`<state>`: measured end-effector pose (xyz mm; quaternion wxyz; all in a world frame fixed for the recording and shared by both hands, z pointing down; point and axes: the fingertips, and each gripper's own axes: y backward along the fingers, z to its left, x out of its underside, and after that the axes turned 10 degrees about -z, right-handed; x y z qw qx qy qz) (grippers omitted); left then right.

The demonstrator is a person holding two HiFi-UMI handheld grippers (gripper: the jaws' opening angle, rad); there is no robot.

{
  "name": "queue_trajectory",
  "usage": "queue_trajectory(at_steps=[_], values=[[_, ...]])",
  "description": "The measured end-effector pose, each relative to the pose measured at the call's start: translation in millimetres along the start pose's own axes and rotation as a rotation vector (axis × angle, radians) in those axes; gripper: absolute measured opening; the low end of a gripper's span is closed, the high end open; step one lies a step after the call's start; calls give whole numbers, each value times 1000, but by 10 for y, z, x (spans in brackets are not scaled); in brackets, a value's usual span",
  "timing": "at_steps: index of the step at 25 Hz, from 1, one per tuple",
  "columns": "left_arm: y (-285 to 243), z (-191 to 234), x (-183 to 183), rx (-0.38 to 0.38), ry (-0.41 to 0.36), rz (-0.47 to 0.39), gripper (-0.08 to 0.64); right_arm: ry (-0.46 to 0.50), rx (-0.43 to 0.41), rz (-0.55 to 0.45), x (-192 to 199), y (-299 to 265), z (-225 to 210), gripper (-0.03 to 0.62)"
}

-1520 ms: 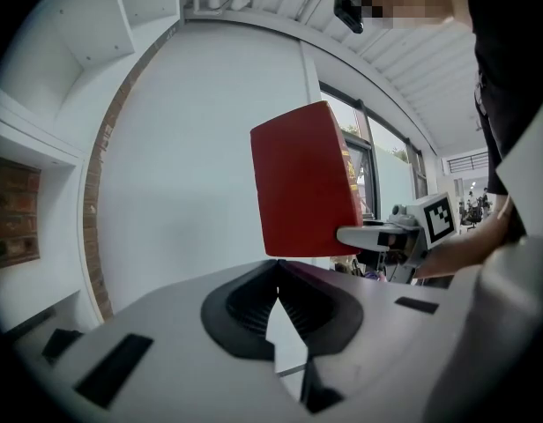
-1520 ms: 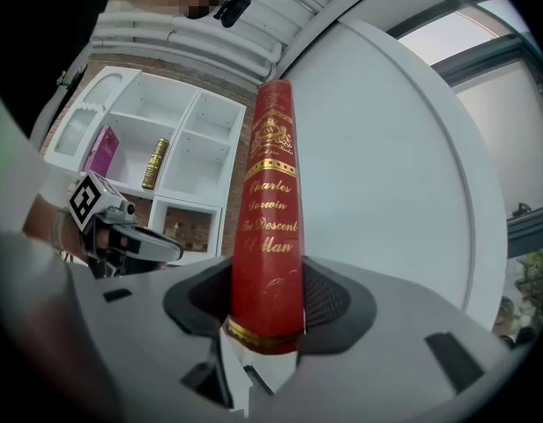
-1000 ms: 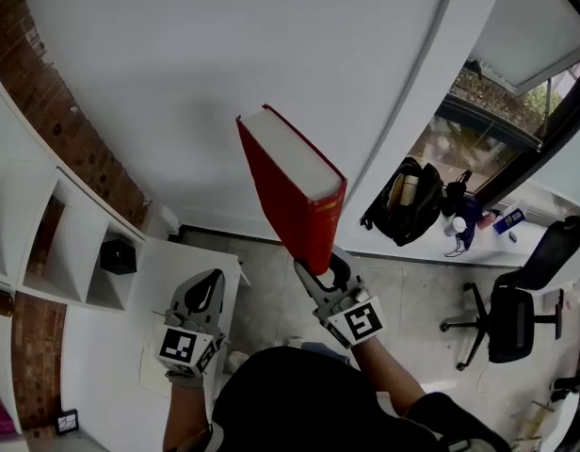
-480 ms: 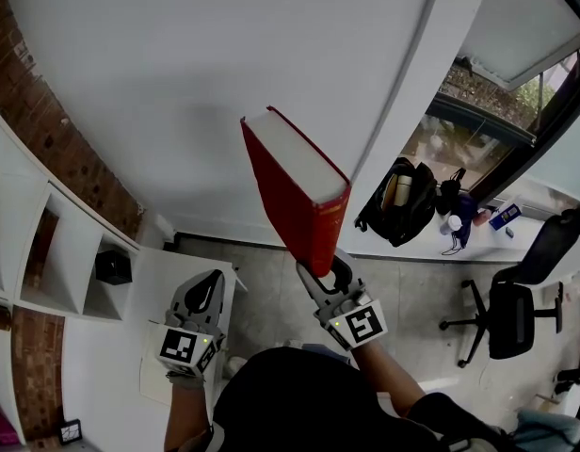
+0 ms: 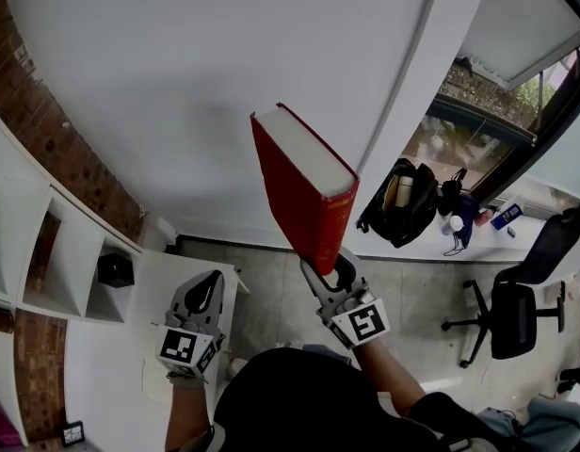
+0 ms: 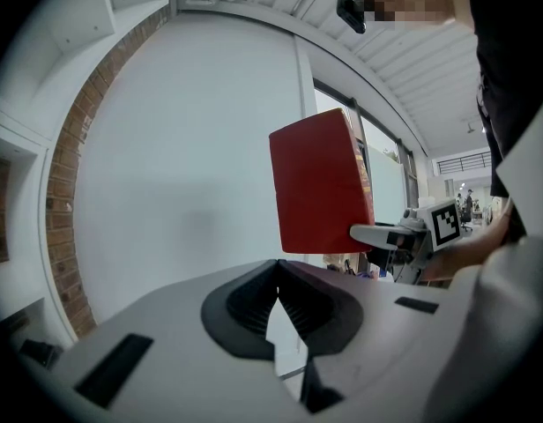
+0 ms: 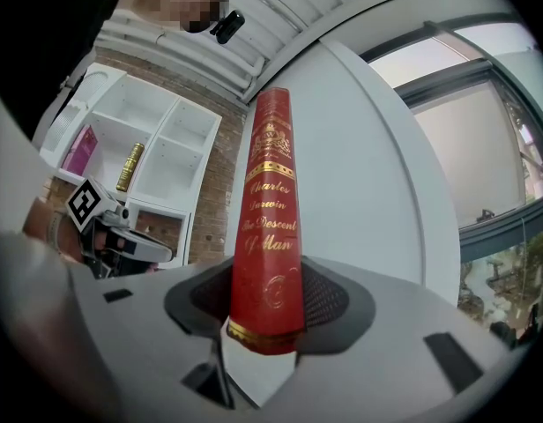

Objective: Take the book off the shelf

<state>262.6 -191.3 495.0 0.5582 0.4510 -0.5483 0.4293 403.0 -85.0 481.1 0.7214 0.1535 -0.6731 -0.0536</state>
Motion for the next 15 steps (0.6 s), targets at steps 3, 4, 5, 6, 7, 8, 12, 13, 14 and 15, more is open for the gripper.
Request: queue_trajectory(at_steps=[3, 4, 5, 6, 7, 8, 12, 13, 14, 15], values=[[11, -25, -2, 3, 4, 2, 8, -1, -1, -3, -11, 12, 9, 202], [17, -35, -2, 5, 6, 1, 8, 0, -2, -4, -13, 18, 16, 202], [25, -39, -2, 4, 5, 2, 9, 0, -2, -4, -15, 25, 24, 202], [34, -42, -4, 2, 3, 4, 9, 0, -2, -4, -18, 33, 32, 202], [43, -46, -5, 1, 3, 6, 9, 1, -2, -5, -23, 41, 41, 202], [53, -49, -5, 0, 2, 8, 8, 2, -2, -6, -29, 48, 50, 202], [92, -88, -1, 8, 9, -2, 8, 4, -1, -5, -48, 81, 74, 202], [102, -91, 1, 7, 7, -4, 8, 4, -1, -6, -53, 91, 78, 202], [111, -94, 2, 7, 5, -7, 9, 4, 0, -6, -57, 100, 82, 202], [121, -96, 3, 6, 2, -9, 9, 4, 2, -6, -61, 108, 86, 202]])
